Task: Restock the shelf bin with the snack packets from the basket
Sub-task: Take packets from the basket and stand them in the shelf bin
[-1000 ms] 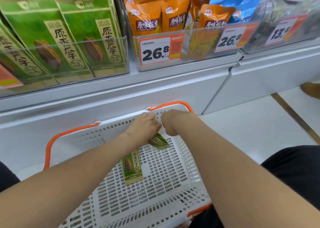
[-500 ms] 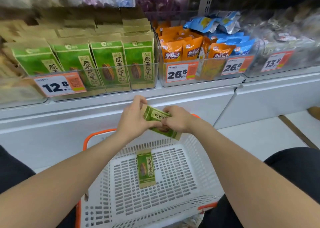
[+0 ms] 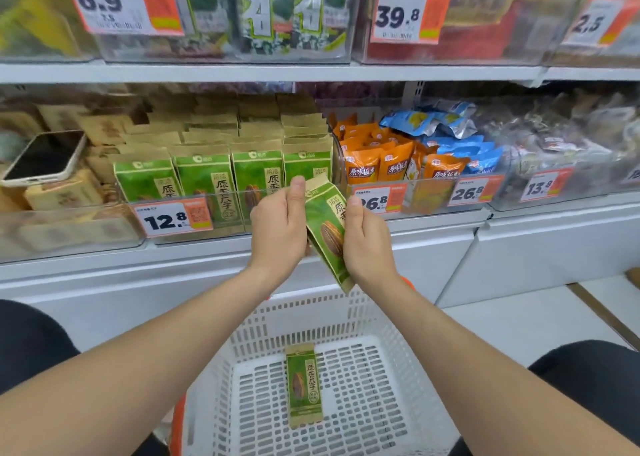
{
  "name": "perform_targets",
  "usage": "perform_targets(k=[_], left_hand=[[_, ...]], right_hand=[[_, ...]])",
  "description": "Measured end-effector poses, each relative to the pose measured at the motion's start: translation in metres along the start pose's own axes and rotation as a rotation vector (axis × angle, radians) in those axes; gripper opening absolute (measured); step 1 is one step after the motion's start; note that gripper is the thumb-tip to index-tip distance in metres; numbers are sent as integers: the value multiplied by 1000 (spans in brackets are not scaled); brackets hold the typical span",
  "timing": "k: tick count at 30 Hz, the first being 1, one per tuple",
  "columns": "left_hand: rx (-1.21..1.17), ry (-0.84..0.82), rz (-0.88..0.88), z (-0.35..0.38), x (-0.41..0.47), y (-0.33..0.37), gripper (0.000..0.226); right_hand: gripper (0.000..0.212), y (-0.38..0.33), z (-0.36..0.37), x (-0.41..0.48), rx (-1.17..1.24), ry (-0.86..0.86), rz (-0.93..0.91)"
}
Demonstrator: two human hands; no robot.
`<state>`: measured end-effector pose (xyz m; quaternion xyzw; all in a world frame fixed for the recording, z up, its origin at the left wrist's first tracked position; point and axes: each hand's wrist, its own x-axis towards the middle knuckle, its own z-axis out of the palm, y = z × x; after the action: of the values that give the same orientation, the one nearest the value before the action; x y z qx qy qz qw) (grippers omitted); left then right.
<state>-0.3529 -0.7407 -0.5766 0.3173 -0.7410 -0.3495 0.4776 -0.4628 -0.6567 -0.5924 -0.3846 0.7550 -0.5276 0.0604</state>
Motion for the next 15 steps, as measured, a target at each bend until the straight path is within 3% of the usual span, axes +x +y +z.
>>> perform_targets(k=[4,7,11,15], left_hand=[[115,9,91,-14,30,5,59],[138,-16,161,-26,48,18,59],[161,62,228,-39,70,38,51],[217,164,252,-53,96,40,22]], right_hand=[[48,-24,2,18,15,-94,-46],[39,-49,0,28,231,-112,-38],[26,-80,-8,37,319,-18,-27],[23,-99,-12,53,328,147,-119]])
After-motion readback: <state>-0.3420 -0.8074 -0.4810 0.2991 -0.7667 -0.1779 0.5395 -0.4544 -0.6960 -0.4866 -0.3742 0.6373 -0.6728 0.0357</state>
